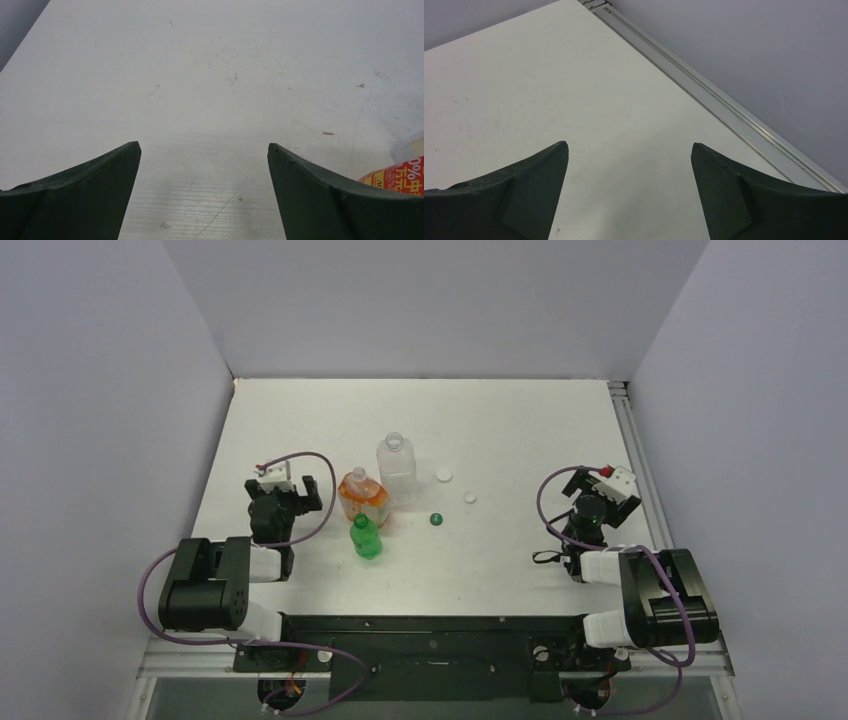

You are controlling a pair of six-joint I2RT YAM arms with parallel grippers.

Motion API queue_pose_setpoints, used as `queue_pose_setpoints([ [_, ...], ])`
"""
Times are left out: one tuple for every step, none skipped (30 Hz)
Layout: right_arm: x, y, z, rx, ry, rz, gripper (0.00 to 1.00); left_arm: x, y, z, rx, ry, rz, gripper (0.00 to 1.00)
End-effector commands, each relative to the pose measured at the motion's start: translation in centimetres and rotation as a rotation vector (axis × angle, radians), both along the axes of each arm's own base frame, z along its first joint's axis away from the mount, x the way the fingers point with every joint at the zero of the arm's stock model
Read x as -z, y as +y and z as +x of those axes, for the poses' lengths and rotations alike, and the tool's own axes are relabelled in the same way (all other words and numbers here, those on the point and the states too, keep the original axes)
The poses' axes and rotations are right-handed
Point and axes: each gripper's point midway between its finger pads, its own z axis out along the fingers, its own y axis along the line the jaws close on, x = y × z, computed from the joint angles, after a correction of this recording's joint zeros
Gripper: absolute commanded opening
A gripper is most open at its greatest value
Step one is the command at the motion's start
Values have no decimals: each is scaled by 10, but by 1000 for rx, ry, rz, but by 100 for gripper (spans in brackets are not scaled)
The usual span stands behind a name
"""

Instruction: Unscrew the bottle caps

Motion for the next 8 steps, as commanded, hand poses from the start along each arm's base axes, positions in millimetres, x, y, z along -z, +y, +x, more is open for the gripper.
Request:
queue_pose_setpoints([
  [-16,2,4,-13,-73,7,88,-16,1,9,-16,-45,-5,97],
  [-15,3,4,-14,-72,7,88,-14,2,9,-21,-40,-3,96],
  [-16,2,4,-13,-72,7,88,-15,3,10,-25,-39,1,96],
  [-15,2,4,-14,-71,7,88,-14,0,10,-21,-36,4,97],
  [-16,2,4,-13,-74,7,88,-14,-4,10,-13,-33,7,97],
  [-16,2,4,-13,-72,7,88,-14,-5,10,-12,-34,7,97],
  [-16,2,4,-13,-74,7,88,-14,-5,9,-11,-36,7,96],
  [-16,2,4,-13,-74,7,88,-15,-5,9,-11,-40,6,97],
])
